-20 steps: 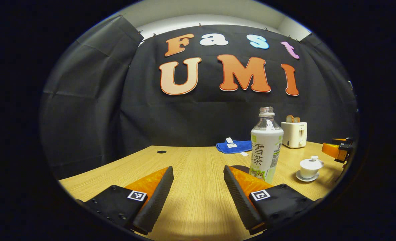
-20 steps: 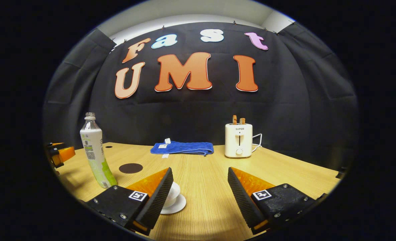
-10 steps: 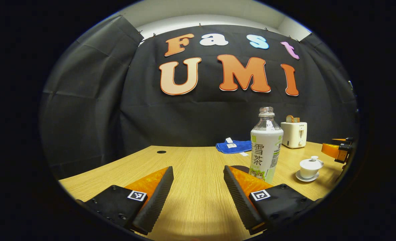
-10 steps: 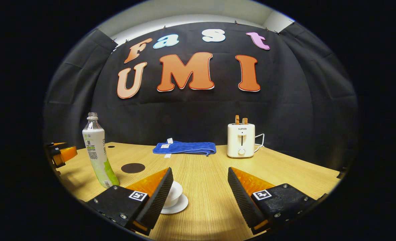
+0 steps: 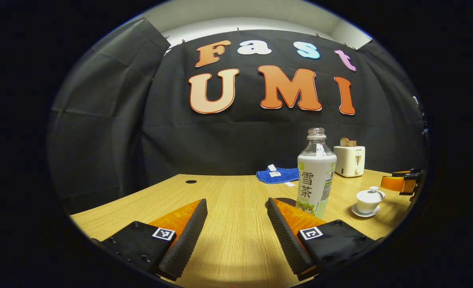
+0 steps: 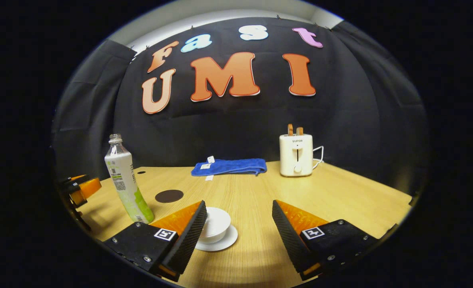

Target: Open the teacup lid with one hand, grasp the water bottle and pour water into the teacup with the other hand; after pouring, place the water bottle on the coaster and then close the teacup lid.

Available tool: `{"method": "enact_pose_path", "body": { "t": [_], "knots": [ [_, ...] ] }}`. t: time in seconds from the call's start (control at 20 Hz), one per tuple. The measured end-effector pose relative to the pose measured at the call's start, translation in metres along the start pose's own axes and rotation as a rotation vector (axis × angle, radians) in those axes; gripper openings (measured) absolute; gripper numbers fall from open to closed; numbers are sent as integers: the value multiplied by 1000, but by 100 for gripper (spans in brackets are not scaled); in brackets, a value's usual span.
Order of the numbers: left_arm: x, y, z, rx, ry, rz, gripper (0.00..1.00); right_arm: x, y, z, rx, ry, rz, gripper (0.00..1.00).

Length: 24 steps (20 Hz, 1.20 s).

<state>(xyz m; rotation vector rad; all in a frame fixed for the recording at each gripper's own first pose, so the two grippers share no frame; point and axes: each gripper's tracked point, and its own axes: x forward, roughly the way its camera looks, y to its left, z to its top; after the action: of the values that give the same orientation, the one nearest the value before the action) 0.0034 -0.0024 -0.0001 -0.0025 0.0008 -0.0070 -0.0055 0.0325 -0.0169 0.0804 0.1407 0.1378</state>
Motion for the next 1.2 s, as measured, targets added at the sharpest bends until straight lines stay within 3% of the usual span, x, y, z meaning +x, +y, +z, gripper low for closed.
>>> {"method": "enact_pose_path", "body": {
  "t": [0.5, 1.0, 1.2],
  "knots": [
    [1, -1, 0, 0, -2, -5, 96, 4, 26, 40, -92, 29, -12, 98],
    [1, -2, 0, -1, -2, -4, 96, 25, 51, 6, -129, 169, 10, 98],
    [2, -3, 0, -1, -3, -4, 97, 28, 53, 1, -148, 189, 18, 84]
  ]
}}
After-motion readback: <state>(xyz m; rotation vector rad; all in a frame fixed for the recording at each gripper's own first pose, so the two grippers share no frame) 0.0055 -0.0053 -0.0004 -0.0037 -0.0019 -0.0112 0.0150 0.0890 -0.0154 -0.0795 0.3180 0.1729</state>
